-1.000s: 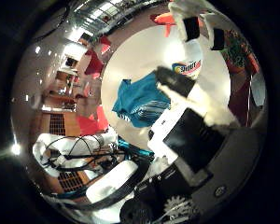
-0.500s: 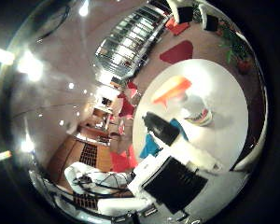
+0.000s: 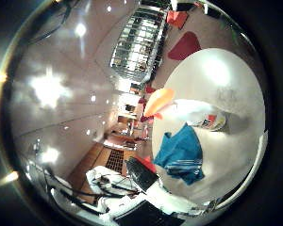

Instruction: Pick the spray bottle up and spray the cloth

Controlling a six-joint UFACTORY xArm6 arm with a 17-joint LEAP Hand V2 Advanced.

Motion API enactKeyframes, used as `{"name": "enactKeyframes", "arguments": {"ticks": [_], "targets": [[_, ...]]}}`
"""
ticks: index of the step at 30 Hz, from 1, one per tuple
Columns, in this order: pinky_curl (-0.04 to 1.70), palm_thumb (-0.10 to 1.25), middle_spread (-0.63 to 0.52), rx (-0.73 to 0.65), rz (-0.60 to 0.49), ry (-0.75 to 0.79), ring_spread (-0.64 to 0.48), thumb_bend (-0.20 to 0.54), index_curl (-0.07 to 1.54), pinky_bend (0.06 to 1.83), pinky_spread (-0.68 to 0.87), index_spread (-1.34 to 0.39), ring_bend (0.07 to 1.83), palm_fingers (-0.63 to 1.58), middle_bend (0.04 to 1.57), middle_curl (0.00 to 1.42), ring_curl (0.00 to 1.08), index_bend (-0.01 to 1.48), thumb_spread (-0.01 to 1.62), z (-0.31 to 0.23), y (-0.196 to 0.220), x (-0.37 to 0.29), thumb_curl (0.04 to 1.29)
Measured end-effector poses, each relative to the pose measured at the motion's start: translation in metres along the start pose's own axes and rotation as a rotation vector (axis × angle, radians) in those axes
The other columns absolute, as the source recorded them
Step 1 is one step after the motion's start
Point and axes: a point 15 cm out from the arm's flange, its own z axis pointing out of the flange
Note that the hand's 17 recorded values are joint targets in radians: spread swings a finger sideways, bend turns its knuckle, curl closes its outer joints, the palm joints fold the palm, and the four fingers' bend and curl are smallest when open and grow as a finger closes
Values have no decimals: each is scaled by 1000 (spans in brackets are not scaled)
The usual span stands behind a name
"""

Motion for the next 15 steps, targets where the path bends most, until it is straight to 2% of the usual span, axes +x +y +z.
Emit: {"name": "enactKeyframes", "arguments": {"ticks": [15], "targets": [[271, 399, 189, -116, -4, -111, 207, -33, 219, 466, 346, -225, 367, -27, 213, 332, 235, 133, 880, 60, -19, 23, 299]]}}
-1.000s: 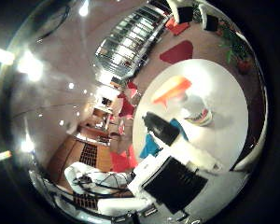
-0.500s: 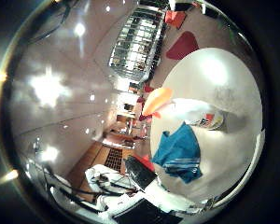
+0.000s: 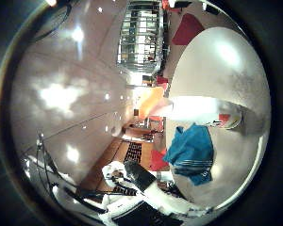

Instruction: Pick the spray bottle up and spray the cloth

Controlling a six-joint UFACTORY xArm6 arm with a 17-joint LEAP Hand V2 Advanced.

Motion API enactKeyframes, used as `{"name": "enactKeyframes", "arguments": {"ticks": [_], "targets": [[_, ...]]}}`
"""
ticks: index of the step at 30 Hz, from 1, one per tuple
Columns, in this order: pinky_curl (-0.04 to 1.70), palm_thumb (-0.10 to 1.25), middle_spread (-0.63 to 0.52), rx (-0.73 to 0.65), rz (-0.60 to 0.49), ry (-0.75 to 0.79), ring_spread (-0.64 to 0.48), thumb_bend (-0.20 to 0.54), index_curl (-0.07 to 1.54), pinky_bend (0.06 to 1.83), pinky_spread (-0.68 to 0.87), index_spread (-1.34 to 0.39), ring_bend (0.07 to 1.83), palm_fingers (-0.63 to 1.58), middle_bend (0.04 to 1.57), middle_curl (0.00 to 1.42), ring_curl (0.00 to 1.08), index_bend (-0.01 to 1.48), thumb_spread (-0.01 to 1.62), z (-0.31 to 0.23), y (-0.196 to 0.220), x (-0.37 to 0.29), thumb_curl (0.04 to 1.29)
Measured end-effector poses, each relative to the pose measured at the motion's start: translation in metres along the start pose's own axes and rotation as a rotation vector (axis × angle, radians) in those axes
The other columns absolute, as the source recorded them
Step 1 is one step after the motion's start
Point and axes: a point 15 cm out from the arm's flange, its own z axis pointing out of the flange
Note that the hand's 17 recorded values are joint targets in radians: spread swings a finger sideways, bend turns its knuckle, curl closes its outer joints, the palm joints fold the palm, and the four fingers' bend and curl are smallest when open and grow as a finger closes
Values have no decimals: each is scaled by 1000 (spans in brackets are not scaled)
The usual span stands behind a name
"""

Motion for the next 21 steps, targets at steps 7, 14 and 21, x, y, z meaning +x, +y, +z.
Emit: {"name": "enactKeyframes", "arguments": {"ticks": [7, 14, 21], "targets": [[289, 402, 192, -72, -27, -17, 208, -33, 203, 442, 344, -219, 358, -33, 212, 334, 242, 127, 869, 36, -7, -8, 298], [301, 418, 212, -99, -58, 14, 215, -32, 203, 425, 345, -200, 346, -17, 209, 333, 248, 139, 856, 60, -17, -9, 303], [299, 451, 210, -149, -94, 26, 207, -30, 232, 400, 345, -119, 416, 126, 254, 341, 267, 152, 852, 93, -22, -16, 306]]}}
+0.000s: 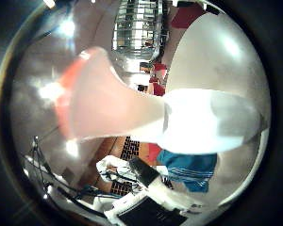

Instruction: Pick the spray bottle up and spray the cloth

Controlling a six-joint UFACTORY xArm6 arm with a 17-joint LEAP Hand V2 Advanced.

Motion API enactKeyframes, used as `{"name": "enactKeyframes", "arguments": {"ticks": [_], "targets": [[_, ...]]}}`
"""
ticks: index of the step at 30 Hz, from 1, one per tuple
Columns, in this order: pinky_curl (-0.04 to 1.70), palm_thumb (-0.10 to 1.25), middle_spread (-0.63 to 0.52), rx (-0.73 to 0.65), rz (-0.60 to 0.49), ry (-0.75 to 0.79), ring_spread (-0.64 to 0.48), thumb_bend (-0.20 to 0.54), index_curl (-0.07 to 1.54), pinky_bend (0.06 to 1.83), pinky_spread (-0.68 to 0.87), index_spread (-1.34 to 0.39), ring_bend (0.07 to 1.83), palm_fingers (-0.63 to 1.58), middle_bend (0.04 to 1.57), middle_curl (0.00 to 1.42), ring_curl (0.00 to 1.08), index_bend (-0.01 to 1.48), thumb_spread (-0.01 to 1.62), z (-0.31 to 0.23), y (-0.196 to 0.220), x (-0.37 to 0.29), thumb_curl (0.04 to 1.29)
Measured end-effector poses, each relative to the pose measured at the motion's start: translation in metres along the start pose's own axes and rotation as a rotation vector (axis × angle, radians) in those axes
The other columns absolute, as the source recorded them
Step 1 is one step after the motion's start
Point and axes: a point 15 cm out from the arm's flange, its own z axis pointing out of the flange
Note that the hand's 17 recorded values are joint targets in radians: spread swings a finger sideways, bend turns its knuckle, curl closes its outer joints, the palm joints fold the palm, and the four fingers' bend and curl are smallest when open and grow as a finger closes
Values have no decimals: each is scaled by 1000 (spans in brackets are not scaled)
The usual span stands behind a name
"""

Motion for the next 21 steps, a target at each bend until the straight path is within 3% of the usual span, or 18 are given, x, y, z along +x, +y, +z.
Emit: {"name": "enactKeyframes", "arguments": {"ticks": [4, 7, 11, 14, 17, 21], "targets": [[293, 478, 140, -55, -45, -14, 159, -31, 244, 399, 313, -116, 503, 261, 304, 356, 284, 151, 850, 29, -1, -15, 309], [285, 508, -26, -105, -54, -39, 0, -29, 251, 431, 150, -168, 658, 474, 419, 399, 322, 156, 852, 57, 13, -27, 312], [359, 649, -234, -134, -70, -51, -244, -9, 248, 757, -291, -317, 948, 1025, 667, 524, 425, 172, 876, 93, 23, -41, 335], [454, 814, -249, -131, -65, -96, -256, 9, 376, 915, -378, -393, 1046, 1254, 849, 627, 499, 412, 892, 114, 24, -54, 382], [564, 937, -221, -110, -55, -158, -238, -5, 556, 1098, -348, -402, 1184, 1230, 1033, 727, 569, 707, 863, 133, 20, -73, 450], [684, 1033, -175, -57, -24, -248, -223, -11, 729, 1228, -280, -342, 1309, 1158, 1200, 799, 638, 959, 845, 152, 10, -96, 519]]}}
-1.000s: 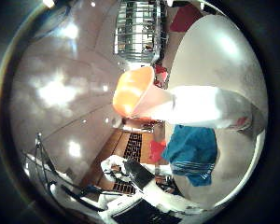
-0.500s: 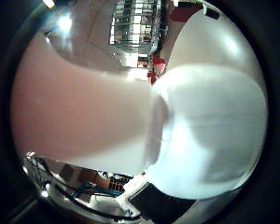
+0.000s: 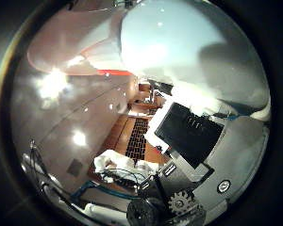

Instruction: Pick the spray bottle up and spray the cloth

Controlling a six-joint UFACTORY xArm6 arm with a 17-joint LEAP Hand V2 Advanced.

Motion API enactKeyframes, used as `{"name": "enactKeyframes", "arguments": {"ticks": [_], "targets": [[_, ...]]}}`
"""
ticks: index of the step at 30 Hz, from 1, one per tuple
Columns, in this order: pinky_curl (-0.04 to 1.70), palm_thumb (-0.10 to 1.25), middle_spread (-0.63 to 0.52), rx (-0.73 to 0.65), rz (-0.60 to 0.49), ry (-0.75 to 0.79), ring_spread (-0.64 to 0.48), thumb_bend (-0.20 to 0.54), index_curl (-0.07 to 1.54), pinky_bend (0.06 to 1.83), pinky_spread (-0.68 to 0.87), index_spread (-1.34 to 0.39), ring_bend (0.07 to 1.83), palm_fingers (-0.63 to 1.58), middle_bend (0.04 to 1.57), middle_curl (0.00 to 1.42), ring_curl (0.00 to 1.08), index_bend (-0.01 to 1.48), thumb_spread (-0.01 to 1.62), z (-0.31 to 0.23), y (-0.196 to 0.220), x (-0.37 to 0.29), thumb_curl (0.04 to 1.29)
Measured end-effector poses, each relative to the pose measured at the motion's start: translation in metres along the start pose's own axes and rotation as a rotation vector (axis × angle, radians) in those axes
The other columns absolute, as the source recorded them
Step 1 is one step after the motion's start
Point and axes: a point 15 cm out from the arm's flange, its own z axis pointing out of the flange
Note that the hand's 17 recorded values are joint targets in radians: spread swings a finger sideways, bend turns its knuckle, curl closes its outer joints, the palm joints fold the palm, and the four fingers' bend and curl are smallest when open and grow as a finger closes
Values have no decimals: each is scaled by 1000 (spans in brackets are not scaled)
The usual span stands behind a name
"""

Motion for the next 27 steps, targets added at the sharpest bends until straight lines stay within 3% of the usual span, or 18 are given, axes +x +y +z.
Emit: {"name": "enactKeyframes", "arguments": {"ticks": [5, 15, 27], "targets": [[825, 1106, -133, 34, -16, -39, -218, -9, 831, 1269, -223, -274, 1374, 1100, 1336, 817, 695, 1089, 850, 11, -12, -23, 596], [1101, 1110, -102, 61, -89, 13, -212, -15, 881, 1200, -176, -222, 1387, 1072, 1410, 773, 761, 1137, 838, -10, -22, -86, 710], [1372, 1091, -105, -79, -184, 407, -211, -17, 883, 1064, -157, -222, 1376, 1085, 1432, 739, 795, 1133, 812, -82, 1, -166, 785]]}}
